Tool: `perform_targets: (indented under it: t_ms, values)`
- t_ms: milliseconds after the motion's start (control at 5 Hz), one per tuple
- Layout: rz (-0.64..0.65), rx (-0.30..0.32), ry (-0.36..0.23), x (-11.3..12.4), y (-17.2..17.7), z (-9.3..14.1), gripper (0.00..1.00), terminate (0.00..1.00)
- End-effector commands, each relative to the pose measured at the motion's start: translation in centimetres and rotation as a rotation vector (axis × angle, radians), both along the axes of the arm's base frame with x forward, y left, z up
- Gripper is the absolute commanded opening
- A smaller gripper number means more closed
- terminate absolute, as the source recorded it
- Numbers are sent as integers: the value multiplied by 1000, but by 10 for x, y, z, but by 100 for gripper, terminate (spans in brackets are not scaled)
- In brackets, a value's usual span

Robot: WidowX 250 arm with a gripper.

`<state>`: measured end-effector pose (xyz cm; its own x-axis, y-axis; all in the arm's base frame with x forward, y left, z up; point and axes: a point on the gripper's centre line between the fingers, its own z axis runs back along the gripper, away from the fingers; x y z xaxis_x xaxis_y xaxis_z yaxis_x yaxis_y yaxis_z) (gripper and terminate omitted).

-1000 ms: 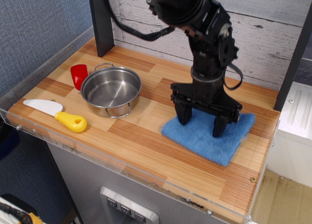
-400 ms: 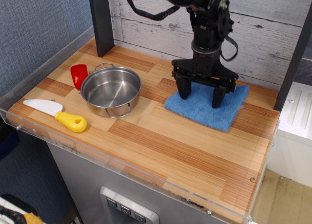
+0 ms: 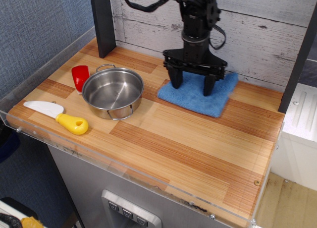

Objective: Move the blue towel to the back center of the shelf.

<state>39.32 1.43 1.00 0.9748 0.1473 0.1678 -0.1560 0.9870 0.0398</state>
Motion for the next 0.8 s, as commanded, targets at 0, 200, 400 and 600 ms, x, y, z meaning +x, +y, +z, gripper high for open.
perform_targets:
  t_ms: [0, 200, 400, 600]
  values:
    - [56, 19, -20, -6, 37, 13, 100, 0]
    - [58, 6, -21, -7, 37, 18, 100, 0]
    - [54, -7, -31, -8, 34, 24, 100, 0]
    - [59, -45, -49, -10, 35, 28, 100, 0]
